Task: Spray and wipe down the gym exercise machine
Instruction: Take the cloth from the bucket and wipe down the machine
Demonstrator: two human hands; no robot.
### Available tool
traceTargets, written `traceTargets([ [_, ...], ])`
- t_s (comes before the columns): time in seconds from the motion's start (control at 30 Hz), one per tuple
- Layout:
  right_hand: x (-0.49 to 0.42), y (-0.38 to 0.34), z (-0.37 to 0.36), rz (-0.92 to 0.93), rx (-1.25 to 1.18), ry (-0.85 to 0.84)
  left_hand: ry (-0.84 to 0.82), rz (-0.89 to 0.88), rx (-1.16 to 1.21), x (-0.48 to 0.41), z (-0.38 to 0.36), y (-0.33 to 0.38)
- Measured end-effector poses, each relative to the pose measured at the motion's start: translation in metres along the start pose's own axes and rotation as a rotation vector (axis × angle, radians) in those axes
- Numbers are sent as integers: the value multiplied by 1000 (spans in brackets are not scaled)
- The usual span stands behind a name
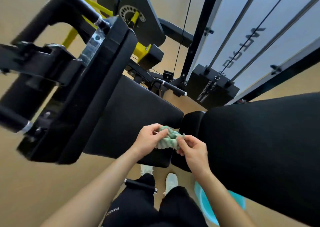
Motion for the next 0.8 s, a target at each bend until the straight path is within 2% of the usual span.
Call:
traceTargets([
  [0.2,45,-21,25,82,8,-67,200,51,38,72,12,3],
  [0.33,66,-36,37,101,-32,-119,208,32,105,113,13,8],
  [0.47,85,-48,33,65,-124,-160,231,-13,-48,135,29,2],
  [0.53,92,-56,31,94,-114,-169,233,-12,-38,144,33,5],
  [0.63,103,-64,23,111,-65,-208,162,-109,8,158,28,22],
  [0.8,120,-74,5,86,-54,-279,-125,-269,-133,174,1,42],
])
Point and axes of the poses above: each hand's wrist, its own x-axis away from the middle knuckle, its own z-axis out of the back of the hand, y = z × x, the point moved 9 cm from there along -x, towards the middle knuckle, and after that the axes turned 9 degrees about y, right-handed, at the moved point
